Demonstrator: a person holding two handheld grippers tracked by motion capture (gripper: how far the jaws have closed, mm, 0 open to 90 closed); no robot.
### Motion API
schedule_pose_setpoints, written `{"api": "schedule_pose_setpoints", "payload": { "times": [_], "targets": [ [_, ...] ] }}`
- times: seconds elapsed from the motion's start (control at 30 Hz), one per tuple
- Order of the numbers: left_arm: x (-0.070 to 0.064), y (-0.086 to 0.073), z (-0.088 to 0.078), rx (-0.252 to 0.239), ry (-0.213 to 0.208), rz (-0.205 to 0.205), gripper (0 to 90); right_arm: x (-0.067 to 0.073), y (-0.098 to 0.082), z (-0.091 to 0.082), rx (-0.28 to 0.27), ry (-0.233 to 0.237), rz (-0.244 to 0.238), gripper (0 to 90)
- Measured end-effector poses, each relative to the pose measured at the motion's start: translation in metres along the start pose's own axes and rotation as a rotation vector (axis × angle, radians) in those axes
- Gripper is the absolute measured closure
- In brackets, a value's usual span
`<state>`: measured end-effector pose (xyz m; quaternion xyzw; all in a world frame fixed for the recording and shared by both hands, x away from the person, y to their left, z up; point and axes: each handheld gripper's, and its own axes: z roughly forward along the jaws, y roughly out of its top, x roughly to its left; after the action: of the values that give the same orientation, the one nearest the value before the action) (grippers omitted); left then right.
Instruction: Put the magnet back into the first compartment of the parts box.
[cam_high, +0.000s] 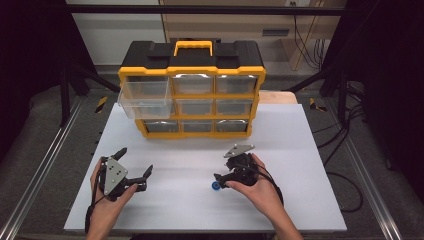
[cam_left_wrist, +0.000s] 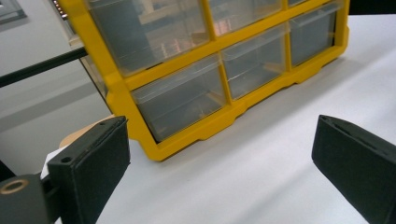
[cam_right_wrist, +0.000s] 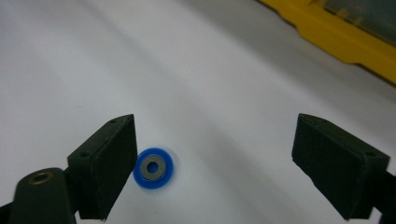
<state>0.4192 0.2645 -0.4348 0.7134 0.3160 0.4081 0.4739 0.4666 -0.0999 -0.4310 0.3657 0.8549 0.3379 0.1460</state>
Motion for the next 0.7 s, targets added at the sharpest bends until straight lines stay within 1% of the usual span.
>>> {"api": "schedule_pose_setpoints", "payload": {
  "times": [0.03, 0.1, 0.2, 0.23, 0.27, 0.3, 0.4, 0.43, 0.47, 0.5, 0.53, 0.6, 0.63, 0.67, 0.7],
  "targets": [
    [0.002, -0.001, 0.0, -0.003, -0.001, -0.011, 3.8, 0.001, 0.0, 0.003, 0.005, 0.008, -0.004, 15.4],
    [0.004, -0.002, 0.001, -0.01, -0.001, -0.04, 3.6, 0.006, 0.0, 0.007, 0.041, 0.024, 0.004, 14.9],
    [0.006, -0.004, 0.003, -0.008, 0.001, -0.043, 3.6, 0.01, -0.003, 0.011, 0.065, 0.055, -0.009, 16.2],
    [0.006, -0.004, 0.004, -0.006, 0.001, -0.042, 3.6, 0.01, -0.004, 0.012, 0.064, 0.058, -0.006, 16.8],
    [0.006, -0.004, 0.005, -0.005, 0.002, -0.039, 3.6, 0.012, -0.004, 0.012, 0.076, 0.058, 0.003, 17.1],
    [0.006, -0.004, 0.006, -0.002, -0.001, -0.037, 3.6, 0.013, -0.004, 0.012, 0.081, 0.051, -0.008, 17.1],
    [0.006, -0.004, 0.008, -0.009, -0.003, -0.042, 3.4, 0.015, -0.004, 0.013, 0.082, 0.041, 0.007, 16.0],
    [0.006, -0.004, 0.01, -0.007, -0.002, -0.042, 3.3, 0.015, -0.005, 0.012, 0.086, 0.053, -0.011, 15.8],
    [0.005, -0.004, 0.011, -0.009, -0.004, -0.048, 3.2, 0.016, -0.005, 0.013, 0.09, 0.054, -0.002, 15.8],
    [0.005, -0.004, 0.013, -0.012, -0.007, -0.058, 3.2, 0.016, -0.005, 0.013, 0.097, 0.069, -0.009, 15.9],
    [0.005, -0.004, 0.014, -0.011, -0.01, -0.062, 3.2, 0.016, -0.006, 0.013, 0.094, 0.076, 0.002, 16.8],
    [0.004, -0.004, 0.016, -0.007, -0.016, -0.051, 3.2, 0.015, -0.006, 0.014, 0.093, 0.095, -0.012, 21.4],
    [0.003, -0.004, 0.017, -0.007, -0.021, -0.054, 3.2, 0.016, -0.006, 0.014, 0.102, 0.091, -0.004, 23.8],
    [0.003, -0.004, 0.018, 0.001, -0.022, -0.048, 3.2, 0.015, -0.007, 0.015, 0.113, 0.092, -0.009, 24.9],
    [0.002, -0.004, 0.019, 0.0, -0.025, -0.046, 3.2, 0.016, -0.007, 0.016, 0.12, 0.089, -0.002, 26.9]
  ]
}}
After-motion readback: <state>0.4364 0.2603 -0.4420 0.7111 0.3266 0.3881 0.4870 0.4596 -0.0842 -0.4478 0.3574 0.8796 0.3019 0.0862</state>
